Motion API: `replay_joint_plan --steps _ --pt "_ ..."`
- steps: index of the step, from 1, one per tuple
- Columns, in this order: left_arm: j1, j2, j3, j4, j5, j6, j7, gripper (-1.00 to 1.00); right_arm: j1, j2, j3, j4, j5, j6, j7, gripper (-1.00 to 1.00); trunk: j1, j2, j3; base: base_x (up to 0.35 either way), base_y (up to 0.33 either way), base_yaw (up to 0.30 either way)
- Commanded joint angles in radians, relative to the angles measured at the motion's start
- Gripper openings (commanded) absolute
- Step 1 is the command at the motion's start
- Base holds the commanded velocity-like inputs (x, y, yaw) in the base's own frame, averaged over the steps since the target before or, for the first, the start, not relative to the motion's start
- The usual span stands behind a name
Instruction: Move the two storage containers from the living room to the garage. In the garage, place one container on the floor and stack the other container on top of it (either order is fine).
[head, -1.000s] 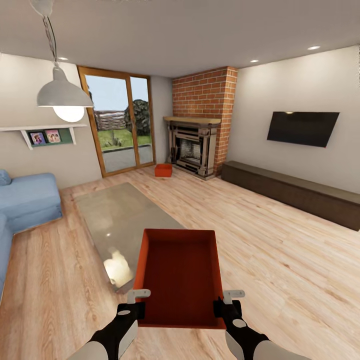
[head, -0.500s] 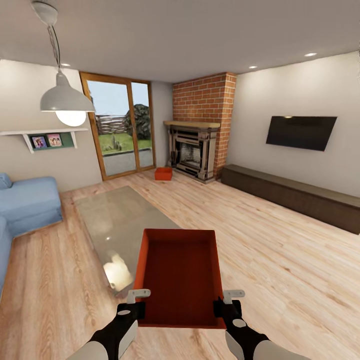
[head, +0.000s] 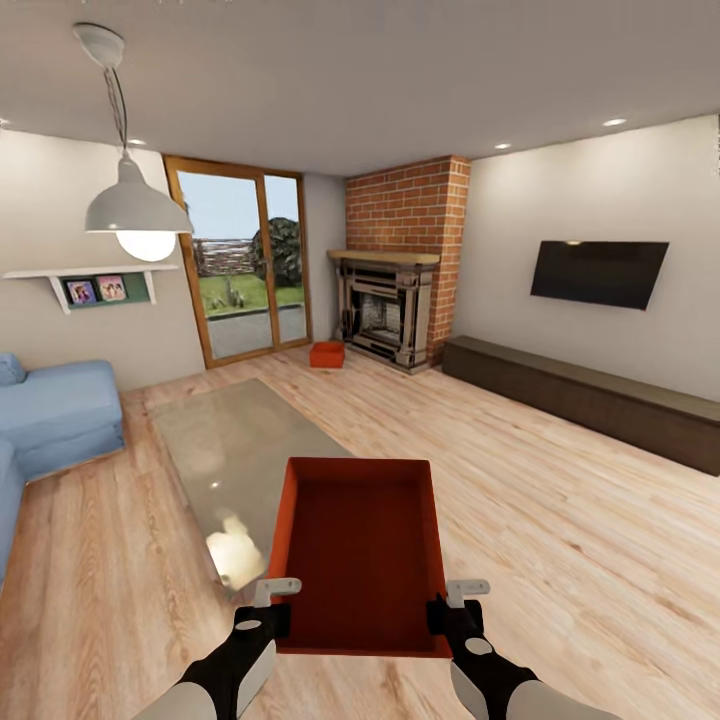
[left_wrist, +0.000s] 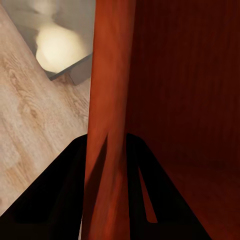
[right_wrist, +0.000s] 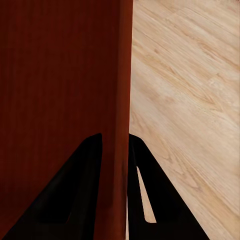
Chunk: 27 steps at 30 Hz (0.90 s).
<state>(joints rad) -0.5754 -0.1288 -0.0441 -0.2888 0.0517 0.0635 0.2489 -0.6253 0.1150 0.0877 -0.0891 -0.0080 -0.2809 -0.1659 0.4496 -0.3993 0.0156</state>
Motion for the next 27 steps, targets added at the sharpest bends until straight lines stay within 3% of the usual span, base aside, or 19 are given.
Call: replay_joint_plan --steps 1,27 --pt "0.0 0.0 0.015 -0.004 -0.016 0.007 0.013 -1.0 0.0 0.0 -0.028 0.002 -0.007 -0.003 -0.011 -1.0 0.0 -0.001 0.001 0.0 0.0 0.0" --pt "0.0 0.0 0.015 -0.004 -0.016 0.007 0.014 -1.0 -0.001 -0.002 -0.028 0.002 -0.01 0.001 -0.011 -1.0 0.0 -0.001 0.01 0.0 0.0 0.0"
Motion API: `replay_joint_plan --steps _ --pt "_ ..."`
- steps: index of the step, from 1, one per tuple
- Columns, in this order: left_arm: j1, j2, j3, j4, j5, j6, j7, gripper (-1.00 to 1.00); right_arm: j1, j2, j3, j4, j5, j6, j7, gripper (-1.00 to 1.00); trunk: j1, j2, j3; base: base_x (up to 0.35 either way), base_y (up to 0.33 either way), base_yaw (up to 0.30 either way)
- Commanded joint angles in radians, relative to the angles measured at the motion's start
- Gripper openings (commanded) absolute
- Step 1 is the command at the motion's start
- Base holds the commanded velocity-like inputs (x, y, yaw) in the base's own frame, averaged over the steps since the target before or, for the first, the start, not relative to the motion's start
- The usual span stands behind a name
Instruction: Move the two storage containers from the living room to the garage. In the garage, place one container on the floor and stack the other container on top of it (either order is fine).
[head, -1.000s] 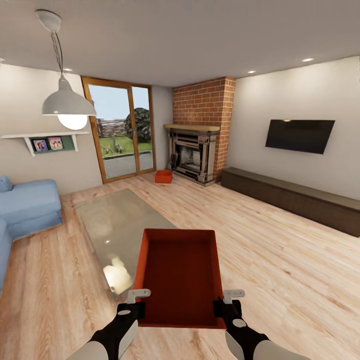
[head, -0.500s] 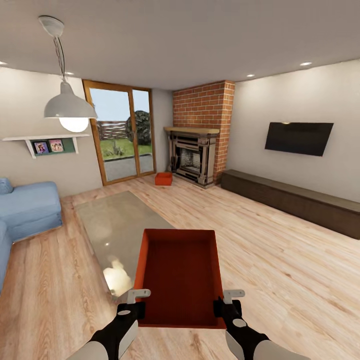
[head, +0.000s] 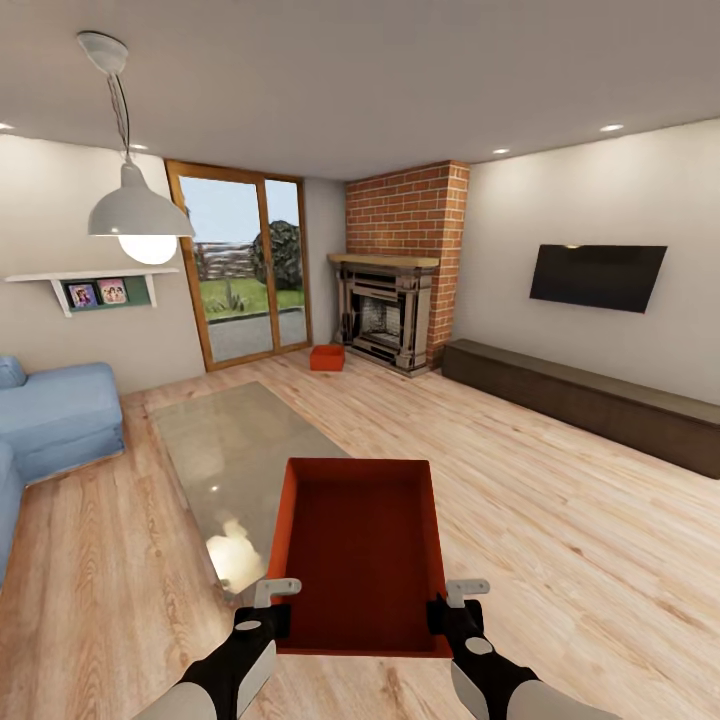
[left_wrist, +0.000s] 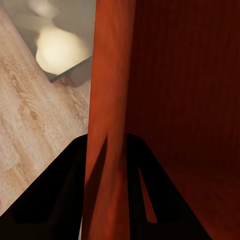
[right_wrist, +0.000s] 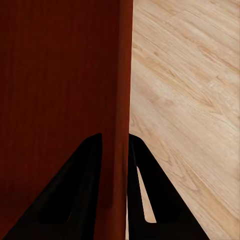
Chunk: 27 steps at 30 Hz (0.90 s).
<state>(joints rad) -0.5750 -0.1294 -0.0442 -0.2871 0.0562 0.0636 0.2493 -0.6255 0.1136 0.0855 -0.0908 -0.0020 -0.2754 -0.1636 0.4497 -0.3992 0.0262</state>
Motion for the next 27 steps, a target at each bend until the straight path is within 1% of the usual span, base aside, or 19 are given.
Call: replay_joint_plan --steps 1,13,27 --pt "0.0 0.001 0.015 -0.006 -0.021 0.007 0.013 -1.0 0.0 0.0 -0.026 0.003 -0.016 -0.005 -0.013 -1.0 0.0 -0.001 0.0 0.0 0.0 0.0" --pt "0.0 0.001 0.015 -0.007 -0.021 0.007 0.013 -1.0 0.0 0.0 -0.026 0.003 -0.015 -0.006 -0.012 -1.0 0.0 -0.001 0.001 0.0 0.0 0.014" --pt "0.0 0.001 0.015 -0.007 -0.021 0.007 0.013 -1.0 0.0 0.0 -0.026 0.003 -0.015 -0.007 -0.01 -1.0 0.0 -0.001 0.018 0.0 0.0 0.186"
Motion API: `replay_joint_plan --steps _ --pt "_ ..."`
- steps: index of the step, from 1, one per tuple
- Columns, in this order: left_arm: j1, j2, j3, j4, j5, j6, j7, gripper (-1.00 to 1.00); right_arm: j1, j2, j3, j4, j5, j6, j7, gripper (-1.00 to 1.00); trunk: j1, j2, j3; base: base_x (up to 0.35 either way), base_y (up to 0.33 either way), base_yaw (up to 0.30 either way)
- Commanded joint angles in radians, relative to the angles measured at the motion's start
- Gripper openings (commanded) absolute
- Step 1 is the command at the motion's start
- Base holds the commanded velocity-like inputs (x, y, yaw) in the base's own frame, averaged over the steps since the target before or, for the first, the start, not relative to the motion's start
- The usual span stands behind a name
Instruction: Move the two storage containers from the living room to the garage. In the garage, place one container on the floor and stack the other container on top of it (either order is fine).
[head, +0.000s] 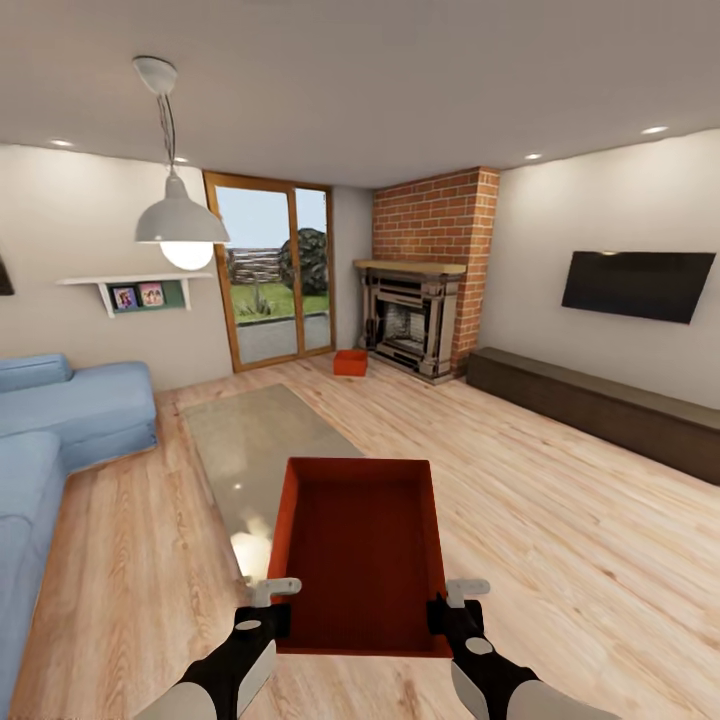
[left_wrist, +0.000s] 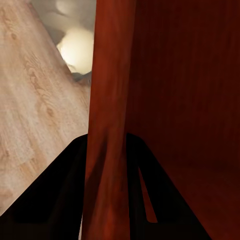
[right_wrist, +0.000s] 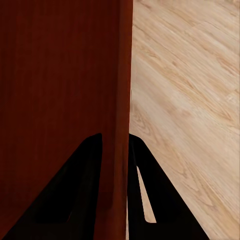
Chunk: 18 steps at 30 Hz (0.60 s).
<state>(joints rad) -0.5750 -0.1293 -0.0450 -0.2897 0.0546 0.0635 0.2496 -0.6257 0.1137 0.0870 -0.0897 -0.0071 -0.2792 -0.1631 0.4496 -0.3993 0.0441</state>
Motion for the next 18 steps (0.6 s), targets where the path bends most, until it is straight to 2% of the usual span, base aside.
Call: replay_joint_plan --steps 1,18 --pt "0.0 0.0 0.016 -0.005 -0.019 0.007 0.013 -1.0 0.0 0.0 -0.027 0.002 -0.01 -0.003 -0.01 -1.0 0.0 -0.001 0.001 0.0 0.0 0.166" --pt "0.0 0.0 0.016 -0.005 -0.019 0.007 0.013 -1.0 0.0 0.0 -0.027 0.002 -0.008 -0.003 -0.008 -1.0 0.0 -0.001 0.023 0.0 0.0 0.19"
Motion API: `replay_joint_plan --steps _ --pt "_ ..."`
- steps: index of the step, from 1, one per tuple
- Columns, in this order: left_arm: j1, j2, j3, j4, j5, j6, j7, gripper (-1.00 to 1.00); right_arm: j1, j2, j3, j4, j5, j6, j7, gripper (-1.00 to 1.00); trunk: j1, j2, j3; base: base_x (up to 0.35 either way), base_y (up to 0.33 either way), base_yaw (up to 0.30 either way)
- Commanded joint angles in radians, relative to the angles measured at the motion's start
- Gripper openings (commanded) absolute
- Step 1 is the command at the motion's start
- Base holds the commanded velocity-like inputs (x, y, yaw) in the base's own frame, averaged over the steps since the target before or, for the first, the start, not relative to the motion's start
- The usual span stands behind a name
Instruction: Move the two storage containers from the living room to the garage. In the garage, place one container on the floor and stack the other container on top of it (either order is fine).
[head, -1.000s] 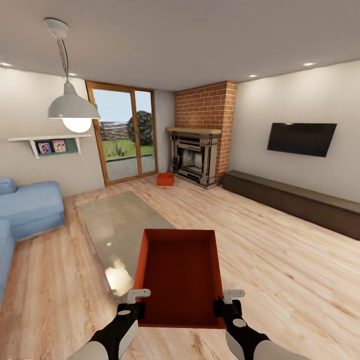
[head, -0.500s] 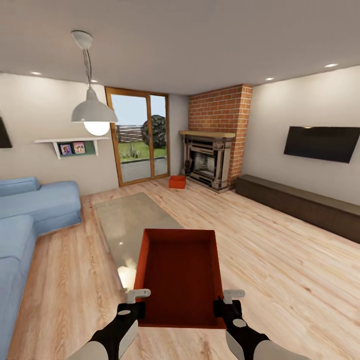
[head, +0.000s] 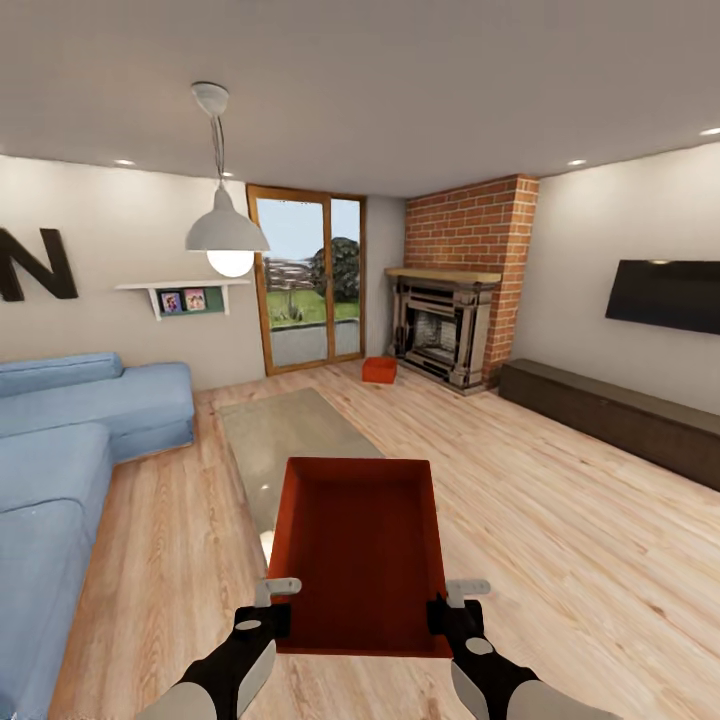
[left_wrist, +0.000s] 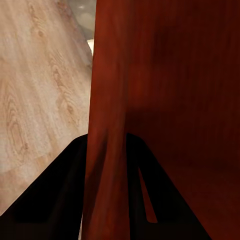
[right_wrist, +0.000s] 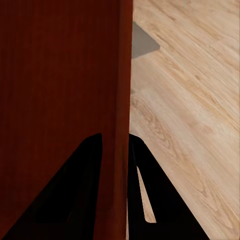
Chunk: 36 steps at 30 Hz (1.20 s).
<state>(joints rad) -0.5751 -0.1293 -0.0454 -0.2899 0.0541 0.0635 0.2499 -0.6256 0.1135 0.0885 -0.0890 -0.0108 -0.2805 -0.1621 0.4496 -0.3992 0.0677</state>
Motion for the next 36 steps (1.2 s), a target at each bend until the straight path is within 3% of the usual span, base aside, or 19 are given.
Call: replay_joint_plan --steps 1,36 --pt "0.0 0.0 0.016 -0.005 -0.019 0.007 0.013 -1.0 0.0 0.0 -0.029 0.002 -0.005 -0.002 -0.009 -1.0 0.0 -0.001 0.0 0.0 0.0 0.084" --pt "0.0 0.0 0.016 -0.005 -0.019 0.007 0.014 -1.0 0.0 -0.002 -0.029 0.002 0.0 -0.002 -0.005 -1.0 0.0 -0.001 0.001 0.0 0.0 0.269"
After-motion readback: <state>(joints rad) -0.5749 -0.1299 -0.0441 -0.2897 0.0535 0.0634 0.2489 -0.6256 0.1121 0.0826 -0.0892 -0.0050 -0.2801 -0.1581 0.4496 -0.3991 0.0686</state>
